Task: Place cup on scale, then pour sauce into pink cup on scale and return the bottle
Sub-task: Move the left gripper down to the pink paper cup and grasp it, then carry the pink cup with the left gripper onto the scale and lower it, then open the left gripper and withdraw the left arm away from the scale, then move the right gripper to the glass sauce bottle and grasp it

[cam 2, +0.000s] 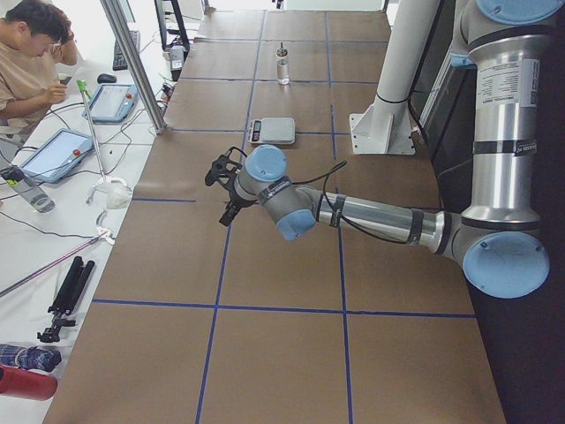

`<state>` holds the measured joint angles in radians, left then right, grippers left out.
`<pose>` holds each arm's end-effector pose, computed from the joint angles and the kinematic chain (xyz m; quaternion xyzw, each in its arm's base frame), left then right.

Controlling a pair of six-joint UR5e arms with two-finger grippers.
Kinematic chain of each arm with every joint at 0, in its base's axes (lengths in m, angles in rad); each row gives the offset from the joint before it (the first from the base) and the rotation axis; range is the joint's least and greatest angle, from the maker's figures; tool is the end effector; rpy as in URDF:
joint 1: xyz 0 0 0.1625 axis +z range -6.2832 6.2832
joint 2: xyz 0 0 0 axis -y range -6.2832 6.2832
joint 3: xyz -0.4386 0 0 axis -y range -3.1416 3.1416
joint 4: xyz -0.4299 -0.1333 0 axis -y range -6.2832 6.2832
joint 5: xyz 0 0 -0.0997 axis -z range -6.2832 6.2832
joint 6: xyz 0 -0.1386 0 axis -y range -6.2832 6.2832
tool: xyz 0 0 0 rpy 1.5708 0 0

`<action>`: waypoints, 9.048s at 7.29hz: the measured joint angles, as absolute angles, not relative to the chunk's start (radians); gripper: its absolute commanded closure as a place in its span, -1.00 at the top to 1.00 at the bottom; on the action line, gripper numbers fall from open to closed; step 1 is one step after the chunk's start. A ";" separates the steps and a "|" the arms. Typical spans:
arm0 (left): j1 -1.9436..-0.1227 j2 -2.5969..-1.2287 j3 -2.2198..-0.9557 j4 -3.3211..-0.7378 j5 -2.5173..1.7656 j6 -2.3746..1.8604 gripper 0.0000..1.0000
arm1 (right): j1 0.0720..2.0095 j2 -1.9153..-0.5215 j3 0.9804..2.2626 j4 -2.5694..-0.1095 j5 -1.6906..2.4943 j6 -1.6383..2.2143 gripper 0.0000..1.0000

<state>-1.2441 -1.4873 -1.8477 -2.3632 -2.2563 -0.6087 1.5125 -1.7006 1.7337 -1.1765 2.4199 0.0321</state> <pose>0.1269 -0.5164 0.4931 0.2643 0.4652 0.0408 0.8438 0.0000 -0.5024 0.6252 0.1749 -0.4109 -0.0990 0.8893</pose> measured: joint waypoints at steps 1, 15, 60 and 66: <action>-1.142 -1.463 -1.907 -2.361 -2.177 -0.776 0.11 | 1.512 -1.702 1.734 -1.177 2.419 0.032 1.00; -0.649 -1.491 -1.929 -2.252 -1.791 -1.170 -1.00 | 1.513 -1.712 1.732 -1.175 2.419 0.029 1.00; -1.588 -1.644 -1.554 -1.569 -2.304 0.219 1.00 | 0.182 -1.785 1.917 -0.783 0.693 1.339 0.99; -1.588 -1.644 -1.554 -1.569 -2.304 0.219 1.00 | 0.183 -1.767 1.869 -0.735 0.617 1.307 0.99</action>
